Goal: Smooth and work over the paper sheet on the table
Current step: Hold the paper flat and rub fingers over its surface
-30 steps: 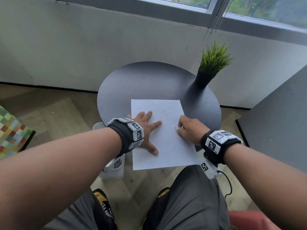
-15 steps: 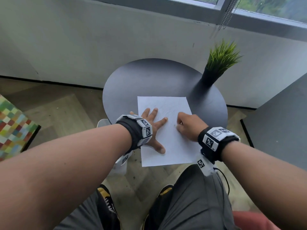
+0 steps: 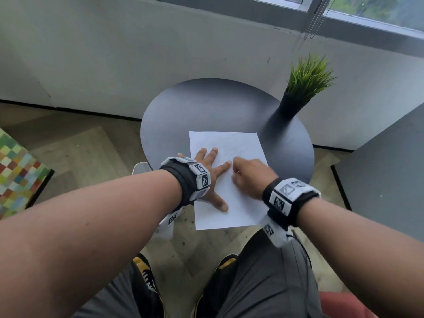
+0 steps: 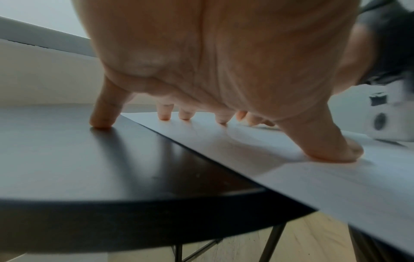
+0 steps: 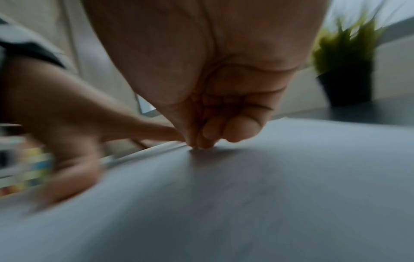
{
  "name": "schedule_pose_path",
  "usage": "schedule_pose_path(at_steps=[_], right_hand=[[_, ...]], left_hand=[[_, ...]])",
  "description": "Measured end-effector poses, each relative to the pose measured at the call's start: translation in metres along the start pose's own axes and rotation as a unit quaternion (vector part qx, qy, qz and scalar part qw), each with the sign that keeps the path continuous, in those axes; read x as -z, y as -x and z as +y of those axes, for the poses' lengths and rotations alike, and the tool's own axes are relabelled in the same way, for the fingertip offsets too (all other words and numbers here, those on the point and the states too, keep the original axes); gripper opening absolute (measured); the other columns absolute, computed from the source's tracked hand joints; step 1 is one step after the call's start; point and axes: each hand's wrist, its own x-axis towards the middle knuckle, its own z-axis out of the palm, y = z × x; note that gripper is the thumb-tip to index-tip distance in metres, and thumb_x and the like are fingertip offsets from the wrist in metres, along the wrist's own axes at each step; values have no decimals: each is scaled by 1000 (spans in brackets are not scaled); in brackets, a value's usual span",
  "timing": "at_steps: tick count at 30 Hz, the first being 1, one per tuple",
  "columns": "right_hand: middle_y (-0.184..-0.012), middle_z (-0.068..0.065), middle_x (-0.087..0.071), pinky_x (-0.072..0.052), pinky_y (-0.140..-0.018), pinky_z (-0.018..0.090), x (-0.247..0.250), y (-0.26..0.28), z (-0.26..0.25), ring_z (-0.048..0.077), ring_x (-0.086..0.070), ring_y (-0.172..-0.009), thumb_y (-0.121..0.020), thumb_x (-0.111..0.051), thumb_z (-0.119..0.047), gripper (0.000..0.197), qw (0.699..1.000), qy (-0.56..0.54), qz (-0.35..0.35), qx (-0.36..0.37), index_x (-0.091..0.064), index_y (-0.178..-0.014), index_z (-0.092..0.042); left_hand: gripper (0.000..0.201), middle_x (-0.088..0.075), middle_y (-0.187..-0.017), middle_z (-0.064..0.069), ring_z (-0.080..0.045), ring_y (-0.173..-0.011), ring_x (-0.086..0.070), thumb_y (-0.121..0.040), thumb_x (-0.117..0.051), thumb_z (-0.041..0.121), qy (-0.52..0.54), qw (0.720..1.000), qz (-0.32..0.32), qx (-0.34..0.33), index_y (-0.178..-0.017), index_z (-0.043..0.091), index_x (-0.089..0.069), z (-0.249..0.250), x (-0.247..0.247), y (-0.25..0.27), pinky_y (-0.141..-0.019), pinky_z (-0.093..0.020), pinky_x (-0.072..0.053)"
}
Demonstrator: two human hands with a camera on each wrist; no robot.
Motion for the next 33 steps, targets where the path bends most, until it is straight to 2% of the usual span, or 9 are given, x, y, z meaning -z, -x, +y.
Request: schedule_pose_path(at_steps=[3,9,14,19,21,23,25,30,33], right_hand=[[-96,8,-67,-47,-75,35,-3,18,-16,29,-59,-88,-92,-54,-26,14,985,-16,-100,140,-57,-101,-15],[-97,13,-63,-48,-70,35,10,-16,30,35,-58,-87,-89,-48,-28,12,995,15,31,-92,-51,-94,-17],[-99,3,-67,-43,-72,31,-11,12,-11,23,-59,-87,-94,-49,-26,19,988,-37,-54,140,-55,-112,-27],[-94,6,-66,-47,-69,33,7,-17,30,29,-58,-86,-88,-51,-28,9,995,-16,42,-91,-54,-90,-21],[-100,9,-66,-45,-70,33,0,-10,14,30,-57,-88,-91,-49,-27,10,998,-14,36,-42,-54,-98,-22],[-102,6,-66,-43,-72,32,-9,8,-12,28,-59,-90,-93,-51,-25,16,996,-38,-21,83,-58,-108,-24],[-98,3,-68,-42,-72,30,-9,18,-17,25,-59,-87,-92,-56,-25,13,987,-29,-69,144,-60,-103,-20],[-90,3,-66,-45,-71,31,12,-1,35,25,-58,-85,-89,-58,-29,11,998,-52,10,-40,-58,-92,-18],[-87,8,-64,-51,-75,40,9,-5,44,31,-58,-85,-91,-52,-29,13,995,-44,31,-83,-52,-90,-16]], left_hand=[[134,27,-165,1,-33,-153,18,-50,-58,98,4,1000,-2,0,-153,52,14,0,0,0,-107,-80,-11],[132,27,-165,1,-33,-153,18,-53,-57,97,-4,1000,-2,2,-154,51,14,1,0,1,-108,-79,-12],[131,28,-165,2,-32,-154,18,-50,-58,99,15,1000,0,-7,-153,54,12,-2,0,2,-108,-79,-9],[132,27,-165,2,-32,-153,18,-52,-55,99,-3,1000,0,1,-153,52,15,-1,-1,2,-108,-78,-12],[132,27,-165,2,-32,-153,18,-52,-57,98,3,1000,0,-1,-153,51,14,0,0,2,-108,-79,-11],[132,28,-165,2,-32,-153,18,-52,-58,98,8,1000,-4,0,-154,52,13,0,1,3,-108,-80,-10],[133,28,-165,2,-32,-154,18,-50,-56,99,4,1000,-9,3,-153,52,14,0,1,4,-108,-80,-10],[128,22,-167,1,-30,-154,14,-55,-55,99,7,1000,2,2,-154,51,10,-1,1,7,-109,-79,-12],[125,21,-167,2,-28,-154,16,-59,-57,96,15,1000,2,0,-156,49,8,-4,-1,12,-114,-75,-7]])
